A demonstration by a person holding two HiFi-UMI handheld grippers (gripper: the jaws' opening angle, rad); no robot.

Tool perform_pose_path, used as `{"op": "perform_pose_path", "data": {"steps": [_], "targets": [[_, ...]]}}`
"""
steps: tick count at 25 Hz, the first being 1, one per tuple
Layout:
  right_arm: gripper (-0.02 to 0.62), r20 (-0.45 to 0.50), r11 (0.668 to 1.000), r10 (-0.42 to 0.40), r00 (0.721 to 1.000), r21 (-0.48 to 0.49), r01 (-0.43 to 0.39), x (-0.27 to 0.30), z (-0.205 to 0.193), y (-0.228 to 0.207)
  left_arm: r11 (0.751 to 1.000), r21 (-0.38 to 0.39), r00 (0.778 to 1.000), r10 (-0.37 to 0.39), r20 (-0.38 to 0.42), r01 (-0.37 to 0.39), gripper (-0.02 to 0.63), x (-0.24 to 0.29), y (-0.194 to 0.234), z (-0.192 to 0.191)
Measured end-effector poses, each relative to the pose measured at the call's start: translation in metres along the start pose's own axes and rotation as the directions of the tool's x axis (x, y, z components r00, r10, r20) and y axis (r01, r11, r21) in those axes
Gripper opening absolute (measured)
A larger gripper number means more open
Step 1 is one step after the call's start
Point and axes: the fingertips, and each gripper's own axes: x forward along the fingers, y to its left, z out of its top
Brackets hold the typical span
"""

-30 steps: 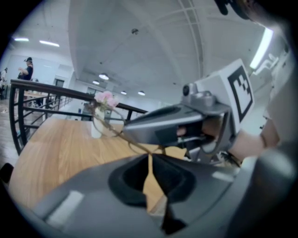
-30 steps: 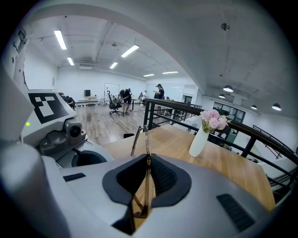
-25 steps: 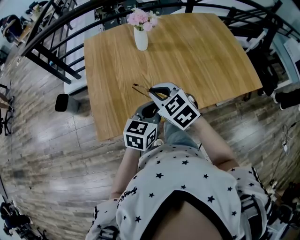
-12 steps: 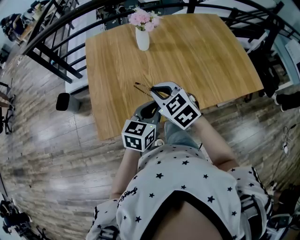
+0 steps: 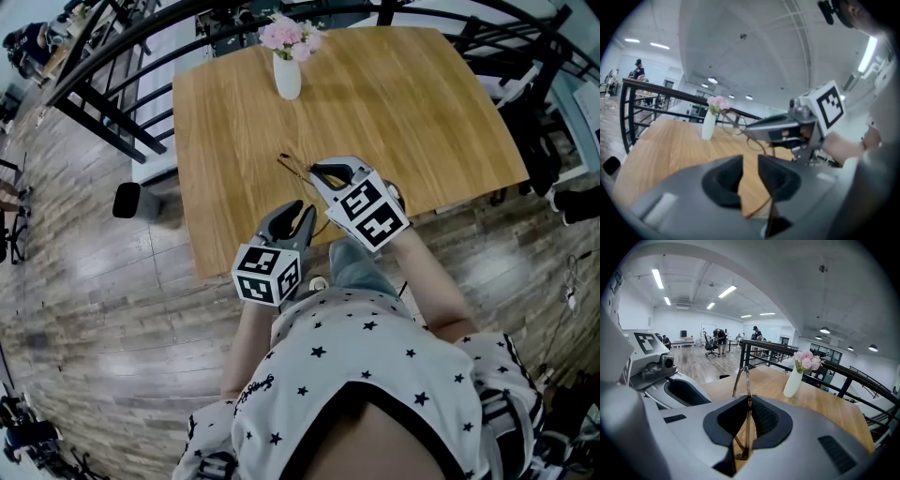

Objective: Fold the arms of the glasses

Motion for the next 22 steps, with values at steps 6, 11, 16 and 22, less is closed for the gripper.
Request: {"op": "perform_pose_path", "data": {"steps": [6,11,16,22], "targets": [[0.034,0.015,0.999,-0.032,0.999,0.012,0.032,-0.002,0.003,-0.014,1.0,-0.013,1.0,0.024,0.011,-0.024,0.109,-0.007,0.007,-0.002],[0.034,0.018,0.999,-0.049,0.999,0.02,0.048,-0.004,0.004,-0.022,0.999,-0.015,1.0,0.029,0.012,-0.028,0.126,-0.013,0.011,-0.006],[0.034,0.018,0.997,-0.069,0.997,0.029,0.068,-0.005,0.006,-0.031,1.0,-0.007,1.0,0.005,0.017,-0.005,0.159,-0.015,0.01,-0.009],[0.034,0.029,0.996,-0.084,0.996,0.023,0.083,-0.006,0.01,-0.037,1.0,0.016,1.0,-0.008,0.001,0.008,0.179,-0.019,0.008,-0.017]]}}
